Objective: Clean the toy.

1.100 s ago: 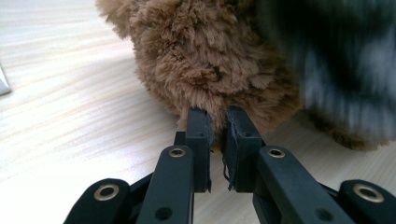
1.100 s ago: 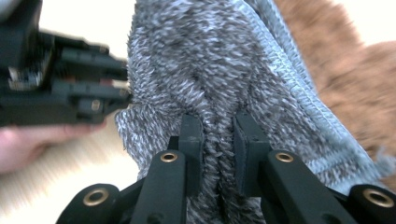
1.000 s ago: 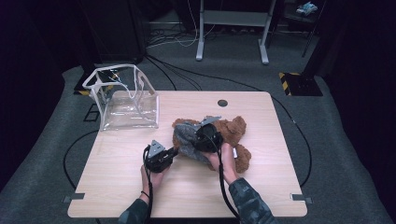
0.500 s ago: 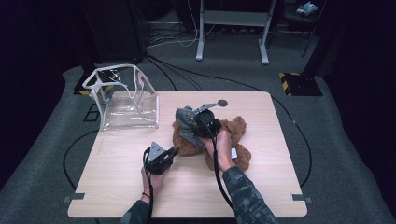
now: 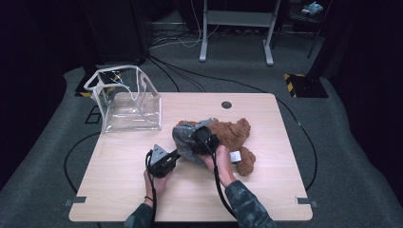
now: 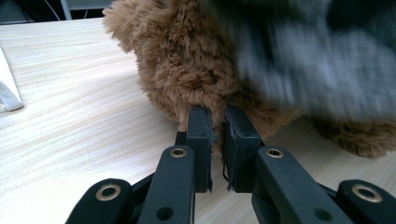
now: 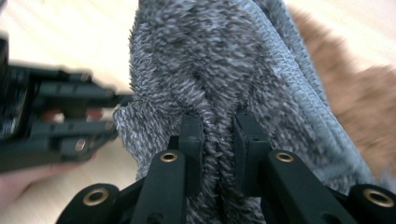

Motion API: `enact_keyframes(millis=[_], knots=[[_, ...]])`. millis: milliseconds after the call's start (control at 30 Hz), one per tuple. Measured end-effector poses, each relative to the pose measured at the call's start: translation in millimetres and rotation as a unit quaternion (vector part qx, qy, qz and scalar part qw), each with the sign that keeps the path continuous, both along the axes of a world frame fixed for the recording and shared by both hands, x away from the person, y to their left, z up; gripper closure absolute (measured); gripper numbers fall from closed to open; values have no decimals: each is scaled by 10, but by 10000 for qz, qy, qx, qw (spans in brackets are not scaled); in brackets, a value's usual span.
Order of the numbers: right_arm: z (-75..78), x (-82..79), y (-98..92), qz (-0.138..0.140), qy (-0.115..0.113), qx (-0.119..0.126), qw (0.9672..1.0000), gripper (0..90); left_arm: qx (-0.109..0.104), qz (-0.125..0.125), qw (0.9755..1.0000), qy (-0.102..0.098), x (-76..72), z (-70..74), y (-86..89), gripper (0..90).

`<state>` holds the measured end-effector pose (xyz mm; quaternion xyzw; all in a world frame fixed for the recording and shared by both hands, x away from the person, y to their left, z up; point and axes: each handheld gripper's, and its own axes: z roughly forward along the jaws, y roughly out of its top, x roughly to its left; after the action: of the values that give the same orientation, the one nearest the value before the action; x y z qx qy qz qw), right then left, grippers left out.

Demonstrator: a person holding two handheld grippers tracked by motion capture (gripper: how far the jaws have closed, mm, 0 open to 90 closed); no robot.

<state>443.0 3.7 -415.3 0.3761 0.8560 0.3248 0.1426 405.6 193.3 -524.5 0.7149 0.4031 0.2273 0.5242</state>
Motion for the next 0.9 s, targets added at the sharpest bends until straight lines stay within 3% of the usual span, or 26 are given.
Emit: enact_keyframes(millis=[267, 367, 500, 633, 767, 900], knots=[[-430, -137, 49, 192, 435, -207, 9987, 761, 8, -20, 10000, -7, -4, 0, 1, 819], [-481, -144, 29, 130, 593, -151, 9980, 761, 38, -60, 10000, 12, -6, 4, 10, 819], [-315, -144, -42, 208, 534, -6, 9984, 760, -6, -17, 10000, -32, -3, 0, 11, 819], [54, -63, -165, 78, 178, 276, 9994, 761, 22, -23, 10000, -35, -5, 1, 7, 821], [347, 177, -222, -255, -83, 466, 9986, 760, 3, -36, 10000, 6, -9, 1, 1, 822], [471, 432, -198, -449, -194, 369, 9981, 758, 34, -56, 10000, 14, -10, 3, 2, 823]])
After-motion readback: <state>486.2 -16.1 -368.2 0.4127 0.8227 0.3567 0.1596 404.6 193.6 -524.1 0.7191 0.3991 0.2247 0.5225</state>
